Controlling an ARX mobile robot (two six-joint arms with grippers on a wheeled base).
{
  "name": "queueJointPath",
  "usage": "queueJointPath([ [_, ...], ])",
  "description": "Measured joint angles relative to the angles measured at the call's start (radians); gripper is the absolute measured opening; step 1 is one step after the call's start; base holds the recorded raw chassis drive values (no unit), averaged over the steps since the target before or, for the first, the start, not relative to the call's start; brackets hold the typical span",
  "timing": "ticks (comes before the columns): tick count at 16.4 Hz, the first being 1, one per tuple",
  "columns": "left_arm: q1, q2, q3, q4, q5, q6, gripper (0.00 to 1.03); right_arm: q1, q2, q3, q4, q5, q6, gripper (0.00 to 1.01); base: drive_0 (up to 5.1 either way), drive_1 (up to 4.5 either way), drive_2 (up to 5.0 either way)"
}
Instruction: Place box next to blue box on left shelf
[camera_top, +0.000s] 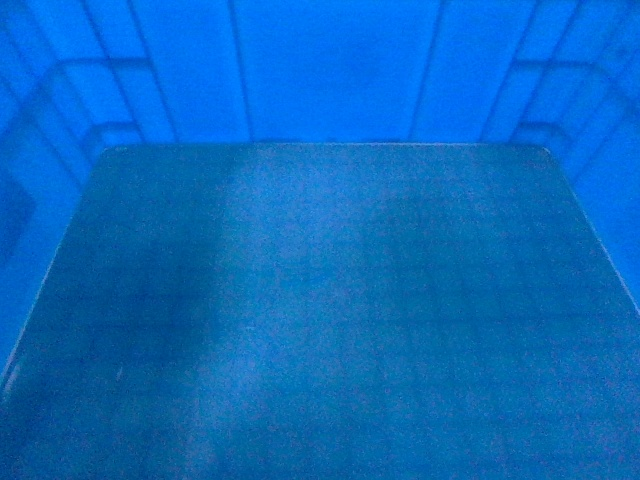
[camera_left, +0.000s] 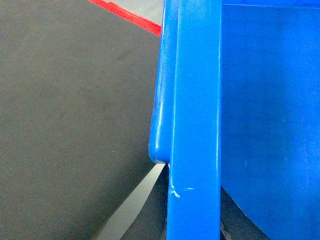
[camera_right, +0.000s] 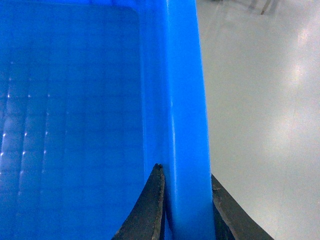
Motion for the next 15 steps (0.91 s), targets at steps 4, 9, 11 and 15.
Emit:
queueJointPath([
  [4, 0.0, 0.0, 0.0, 0.0, 0.0, 0.0, 0.08, 0.0, 0.0, 0.0, 0.0, 0.0, 0.0, 0.12, -1.5, -1.46, -1.5],
  [9, 0.0, 0.0, 0.0, 0.0, 0.0, 0.0, 0.08, 0.0, 0.0, 0.0, 0.0, 0.0, 0.0, 0.12, -1.4, -1.4, -1.4],
  [11, 0.0, 0.0, 0.0, 0.0, 0.0, 0.0, 0.08, 0.0, 0.0, 0.0, 0.0, 0.0, 0.0, 0.12, -1.5, -1.46, -1.5],
  [15, 0.0, 0.0, 0.0, 0.0, 0.0, 0.0, 0.08, 0.0, 0.0, 0.0, 0.0, 0.0, 0.0, 0.12, -1.4, -1.38, -1.4],
])
